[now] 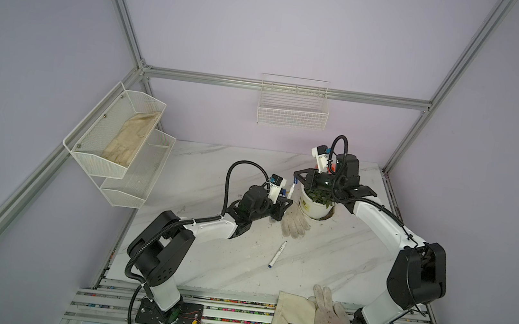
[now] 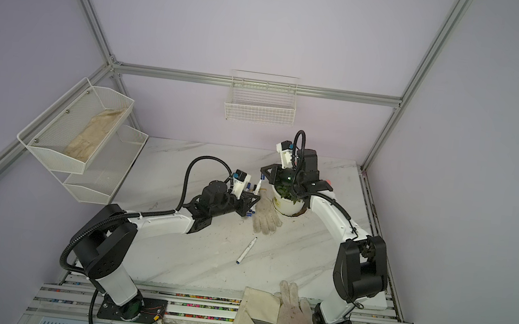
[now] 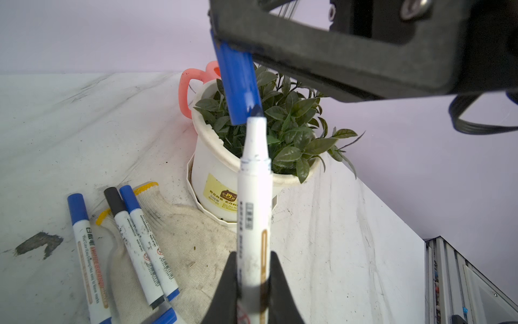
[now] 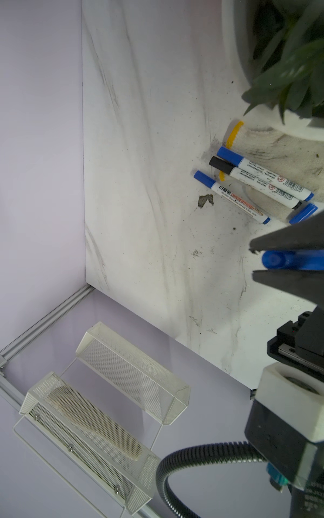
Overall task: Insert the pens into the pen caps
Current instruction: 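Raise the blue cap with the right gripper above the left-held marker tip, then lower the blue cap onto the marker tip held by the left gripper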
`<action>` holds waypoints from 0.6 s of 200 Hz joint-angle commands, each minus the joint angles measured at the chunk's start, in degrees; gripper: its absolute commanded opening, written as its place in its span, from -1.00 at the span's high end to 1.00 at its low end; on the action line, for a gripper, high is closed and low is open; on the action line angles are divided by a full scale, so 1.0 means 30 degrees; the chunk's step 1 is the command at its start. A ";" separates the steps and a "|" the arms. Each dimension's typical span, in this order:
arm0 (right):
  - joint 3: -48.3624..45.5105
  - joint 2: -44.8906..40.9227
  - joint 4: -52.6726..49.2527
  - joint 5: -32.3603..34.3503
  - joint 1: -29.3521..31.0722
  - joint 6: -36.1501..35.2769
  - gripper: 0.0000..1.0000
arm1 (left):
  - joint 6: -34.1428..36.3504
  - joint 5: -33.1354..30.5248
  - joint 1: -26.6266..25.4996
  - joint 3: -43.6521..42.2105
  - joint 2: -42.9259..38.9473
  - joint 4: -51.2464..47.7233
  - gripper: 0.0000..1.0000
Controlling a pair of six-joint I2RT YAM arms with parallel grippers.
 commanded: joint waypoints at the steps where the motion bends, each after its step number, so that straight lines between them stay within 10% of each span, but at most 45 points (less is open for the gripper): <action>1: 0.0143 -0.0796 0.0817 -0.0984 -0.0066 0.0311 1.00 | -0.0087 0.0161 -0.0079 0.0358 0.0045 0.0765 1.00; 120: -0.0300 -0.1153 0.1103 -0.1275 -0.0123 0.0447 1.00 | -0.0044 0.0065 -0.0078 0.0296 0.0023 0.0655 1.00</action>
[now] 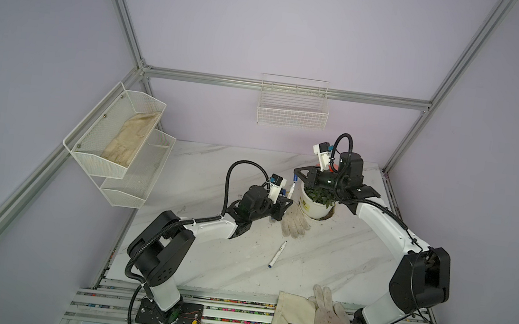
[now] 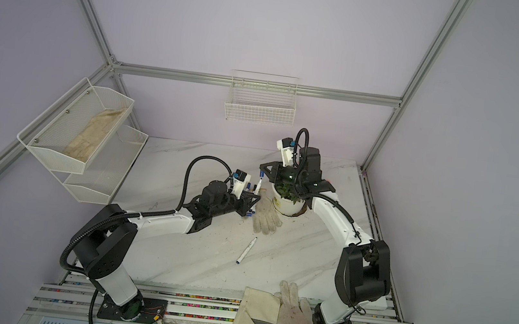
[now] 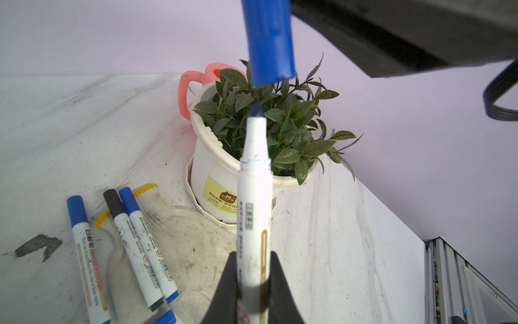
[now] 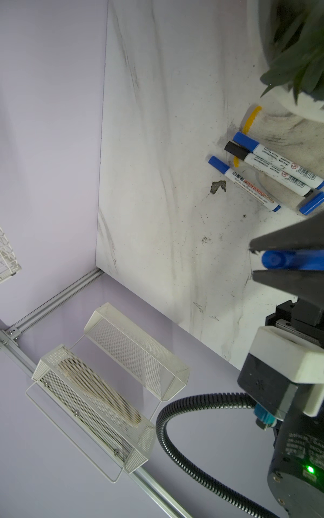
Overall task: Insert the pens into the pen caps
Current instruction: 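Lower the blue cap onto the marker tip held by the left gripper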
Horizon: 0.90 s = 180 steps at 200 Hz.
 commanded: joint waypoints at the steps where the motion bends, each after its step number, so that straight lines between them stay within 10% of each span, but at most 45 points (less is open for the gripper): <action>1: -0.0303 -0.0535 0.0404 -0.0312 -0.0021 0.0326 1.00 | -0.0043 0.0067 -0.0079 0.0298 0.0022 0.0568 1.00; 180: -0.0321 0.0142 -0.0074 0.0754 0.0009 -0.0079 1.00 | 0.0042 0.0056 -0.0079 0.0421 -0.0151 0.0755 1.00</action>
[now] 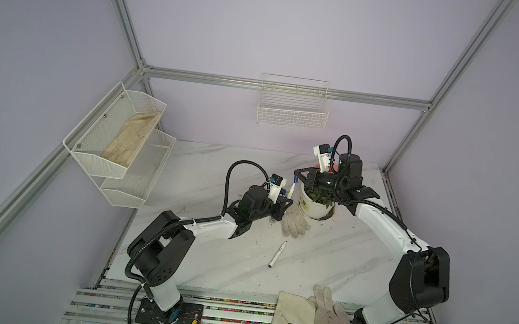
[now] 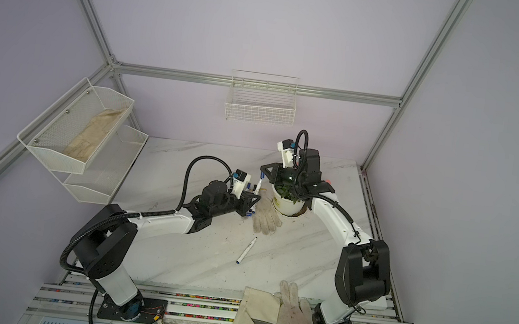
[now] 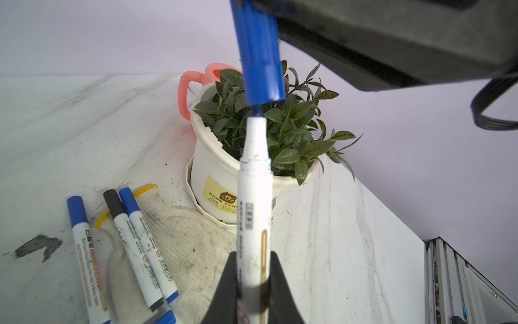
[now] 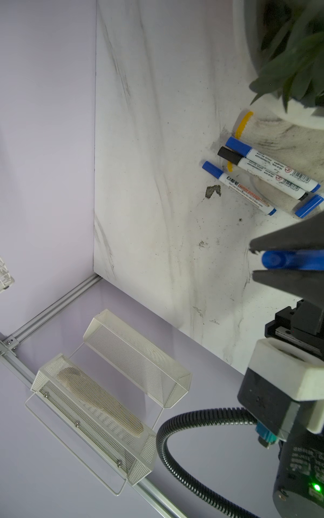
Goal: Insert the pens into the pen caps
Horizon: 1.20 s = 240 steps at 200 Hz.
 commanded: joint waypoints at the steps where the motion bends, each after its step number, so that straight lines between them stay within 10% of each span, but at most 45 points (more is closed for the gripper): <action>1: 0.0006 0.0104 -0.0076 0.0199 0.0023 -0.0270 1.00 | 0.0036 0.0059 -0.0079 0.0419 -0.0153 0.0742 1.00; 240: 0.0589 0.2113 -0.6001 -0.4137 0.0420 -0.2475 1.00 | -0.1097 -0.1414 0.1562 0.0322 0.0080 0.5128 1.00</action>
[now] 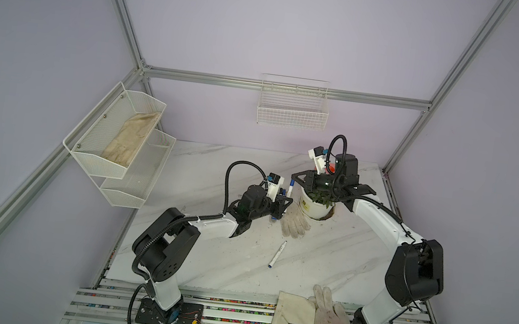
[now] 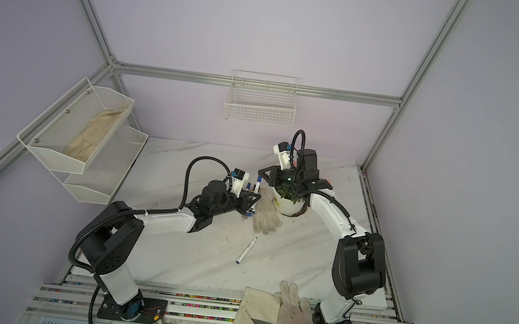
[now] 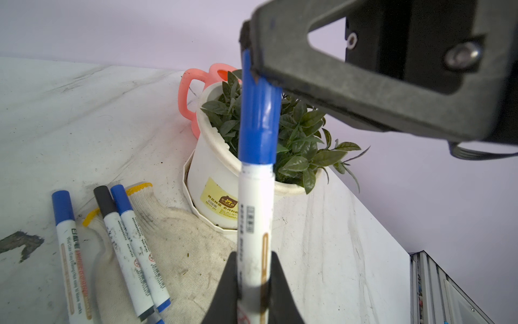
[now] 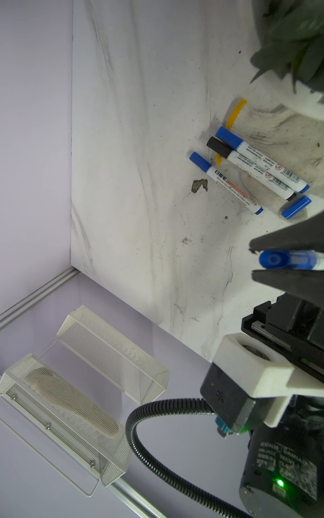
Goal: Insert the pens into the pen caps
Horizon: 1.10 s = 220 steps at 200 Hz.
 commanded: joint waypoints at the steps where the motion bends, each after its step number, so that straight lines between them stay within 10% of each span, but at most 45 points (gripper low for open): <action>1: -0.0291 0.0799 -0.4301 -0.2338 0.0404 -0.0927 1.00 | 0.0568 -0.1955 0.0994 0.0355 -0.0766 0.3669 1.00; 56: 0.0089 0.1646 -0.6484 -0.2658 0.1737 -0.3013 1.00 | 0.2604 -0.4043 0.0994 0.0362 -0.1339 0.3456 1.00; 220: 0.0818 0.3069 -0.7968 0.6226 0.2943 -0.4432 1.00 | 0.1366 -0.3874 0.1580 0.1249 -0.0525 0.4371 1.00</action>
